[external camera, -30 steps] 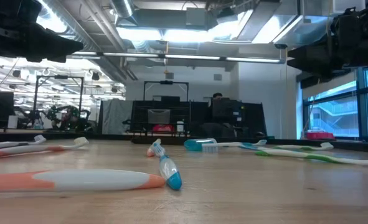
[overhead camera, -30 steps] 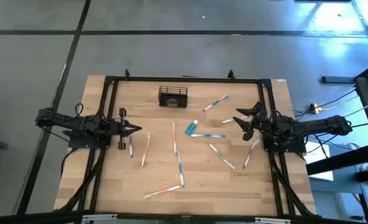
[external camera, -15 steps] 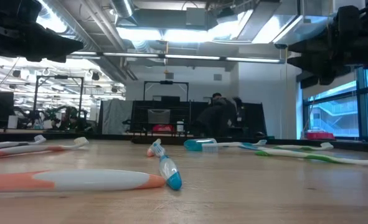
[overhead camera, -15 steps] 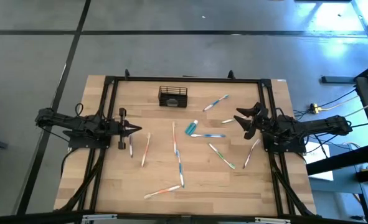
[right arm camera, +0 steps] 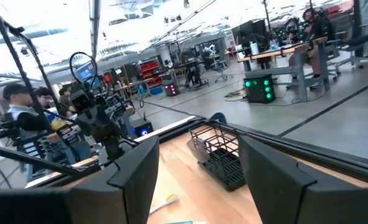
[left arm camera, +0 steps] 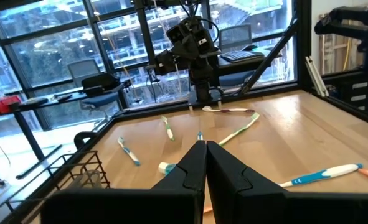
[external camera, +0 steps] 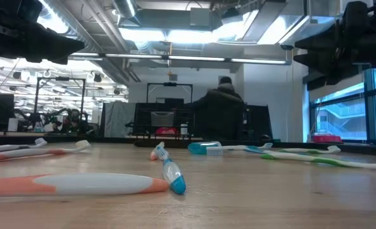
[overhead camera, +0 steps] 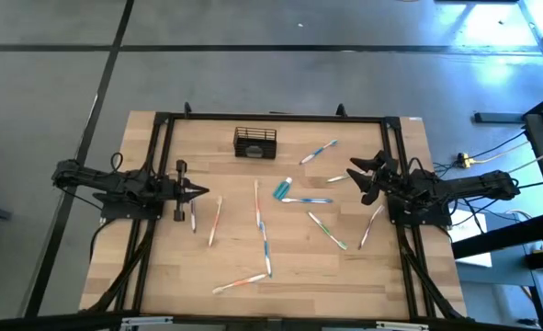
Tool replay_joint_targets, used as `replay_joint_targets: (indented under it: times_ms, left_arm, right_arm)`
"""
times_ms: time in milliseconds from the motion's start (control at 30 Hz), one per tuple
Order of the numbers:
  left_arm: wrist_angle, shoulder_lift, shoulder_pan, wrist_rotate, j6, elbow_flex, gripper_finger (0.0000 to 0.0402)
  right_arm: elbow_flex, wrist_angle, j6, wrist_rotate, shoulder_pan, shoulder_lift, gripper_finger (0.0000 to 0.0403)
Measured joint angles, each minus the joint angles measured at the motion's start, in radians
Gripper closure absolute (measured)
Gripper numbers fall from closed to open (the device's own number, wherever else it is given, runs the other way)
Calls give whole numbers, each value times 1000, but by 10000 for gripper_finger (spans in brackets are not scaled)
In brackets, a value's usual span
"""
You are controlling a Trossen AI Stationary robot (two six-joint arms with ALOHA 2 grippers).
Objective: Pick & Place toothbrushing station
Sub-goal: Put the middle blue toothbrush into the black wire organizer
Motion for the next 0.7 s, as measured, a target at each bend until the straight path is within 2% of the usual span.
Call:
replay_joint_targets:
  times_ms: [133,300,533,700]
  left_arm:
    - [20,0,0,0,-27,0,395]
    - [44,0,0,0,-27,0,395]
    - [83,0,1,-21,-24,0,396]
    - [124,0,1,-36,14,0,396]
  right_arm:
    - [0,6,0,71,0,0,179]
    - [0,23,-5,100,0,0,179]
    - [3,107,-68,17,0,0,179]
    - [78,88,-110,6,0,19,179]
